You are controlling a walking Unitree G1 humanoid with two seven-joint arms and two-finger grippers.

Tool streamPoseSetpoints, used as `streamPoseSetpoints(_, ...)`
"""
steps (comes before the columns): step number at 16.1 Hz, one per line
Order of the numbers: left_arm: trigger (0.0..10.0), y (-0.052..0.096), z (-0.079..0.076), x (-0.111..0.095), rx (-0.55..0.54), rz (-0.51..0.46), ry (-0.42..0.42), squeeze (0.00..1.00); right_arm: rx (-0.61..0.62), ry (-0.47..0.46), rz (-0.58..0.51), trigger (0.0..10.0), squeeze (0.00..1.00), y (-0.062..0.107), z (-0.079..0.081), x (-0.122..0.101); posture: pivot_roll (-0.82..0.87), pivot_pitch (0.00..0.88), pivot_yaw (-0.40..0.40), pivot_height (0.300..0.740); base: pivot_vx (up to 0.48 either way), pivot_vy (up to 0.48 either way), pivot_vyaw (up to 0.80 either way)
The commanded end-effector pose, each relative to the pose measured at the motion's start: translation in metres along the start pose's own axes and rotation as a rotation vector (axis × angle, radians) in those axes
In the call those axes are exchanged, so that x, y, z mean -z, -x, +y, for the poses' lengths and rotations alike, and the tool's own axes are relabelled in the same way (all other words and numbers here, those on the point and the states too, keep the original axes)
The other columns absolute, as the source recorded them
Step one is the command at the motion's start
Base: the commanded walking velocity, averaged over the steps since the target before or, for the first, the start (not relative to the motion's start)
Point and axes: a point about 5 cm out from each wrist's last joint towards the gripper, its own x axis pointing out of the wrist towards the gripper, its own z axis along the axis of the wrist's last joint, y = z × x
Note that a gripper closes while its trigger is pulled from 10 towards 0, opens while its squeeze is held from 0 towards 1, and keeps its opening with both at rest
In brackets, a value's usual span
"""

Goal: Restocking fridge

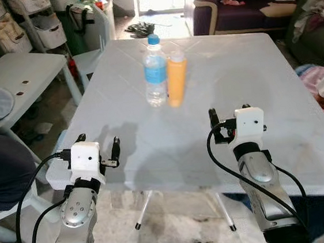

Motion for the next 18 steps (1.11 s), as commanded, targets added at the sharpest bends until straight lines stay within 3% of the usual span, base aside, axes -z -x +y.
streamPoseSetpoints(1, 10.0, -0.0027, 0.0006, -0.0071, 0.0, -0.023, -0.007, 0.0, 0.008, -0.003, -0.01, 10.0, 0.0, -0.0012, -0.0007, -0.0051, 0.03, 0.046, 0.003, 0.74, 0.0, 0.0, 0.0)
streamPoseSetpoints(18, 10.0, -0.0027, 0.0007, -0.0072, 0.002, -0.021, -0.01, 0.0, -0.004, -0.01, -0.007, 10.0, 0.0, -0.0017, 0.0014, -0.0044, 0.04, 0.043, 0.001, 0.74, 0.0, 0.0, 0.0)
